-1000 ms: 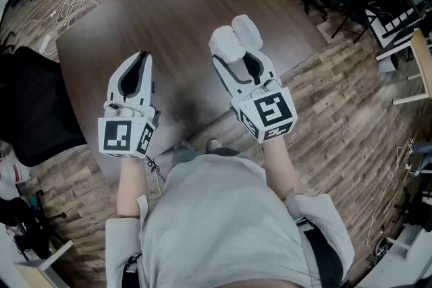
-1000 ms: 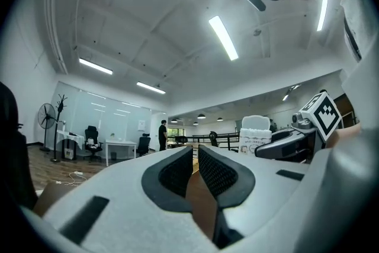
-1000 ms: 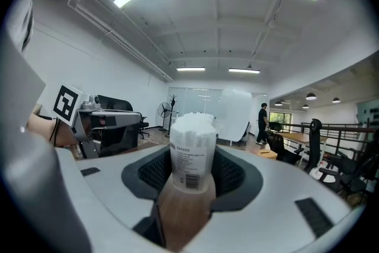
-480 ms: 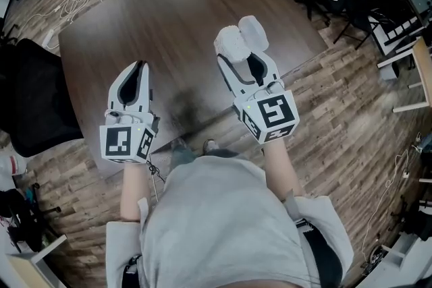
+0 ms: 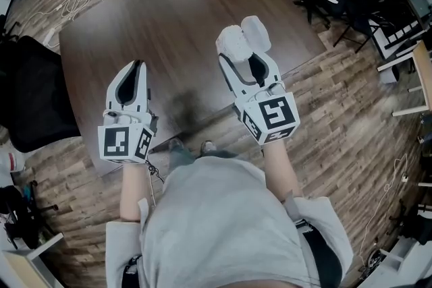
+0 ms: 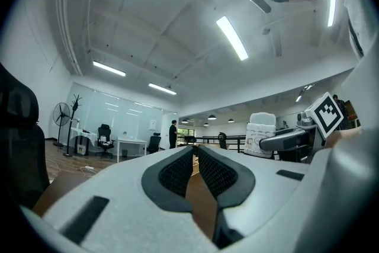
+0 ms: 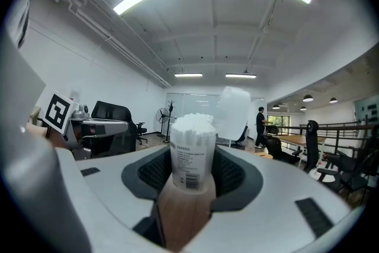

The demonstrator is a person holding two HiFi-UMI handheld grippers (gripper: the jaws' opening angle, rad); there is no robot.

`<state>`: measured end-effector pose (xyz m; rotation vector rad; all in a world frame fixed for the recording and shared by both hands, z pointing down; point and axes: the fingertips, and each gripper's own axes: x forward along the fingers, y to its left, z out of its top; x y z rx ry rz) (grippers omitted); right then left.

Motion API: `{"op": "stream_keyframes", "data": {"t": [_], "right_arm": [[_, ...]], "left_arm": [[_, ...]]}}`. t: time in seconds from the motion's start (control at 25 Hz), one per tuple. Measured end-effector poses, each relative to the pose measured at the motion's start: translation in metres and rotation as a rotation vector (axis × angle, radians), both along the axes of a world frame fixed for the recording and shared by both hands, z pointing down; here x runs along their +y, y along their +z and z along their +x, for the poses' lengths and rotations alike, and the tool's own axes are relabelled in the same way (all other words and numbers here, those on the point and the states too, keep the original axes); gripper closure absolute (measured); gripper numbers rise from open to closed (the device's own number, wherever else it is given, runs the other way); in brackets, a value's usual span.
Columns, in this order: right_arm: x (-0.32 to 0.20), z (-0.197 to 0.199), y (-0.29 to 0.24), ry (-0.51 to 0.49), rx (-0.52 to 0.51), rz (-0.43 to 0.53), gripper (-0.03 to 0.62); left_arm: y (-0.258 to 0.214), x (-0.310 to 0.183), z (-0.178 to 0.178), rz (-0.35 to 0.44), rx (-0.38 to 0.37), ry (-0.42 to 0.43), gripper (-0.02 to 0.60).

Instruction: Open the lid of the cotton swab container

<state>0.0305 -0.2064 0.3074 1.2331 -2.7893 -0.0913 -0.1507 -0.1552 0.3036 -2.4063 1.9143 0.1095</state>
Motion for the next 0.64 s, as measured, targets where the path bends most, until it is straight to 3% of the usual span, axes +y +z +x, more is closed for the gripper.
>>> {"op": "stream_keyframes", "data": {"t": [0.64], "right_arm": [[0.0006,0.0050,-0.0061,0.000,-0.008,0.013,0.402]], "left_arm": [[-0.0057,-0.0041,0.0063,0.009,-0.004,0.009,0.546]]}}
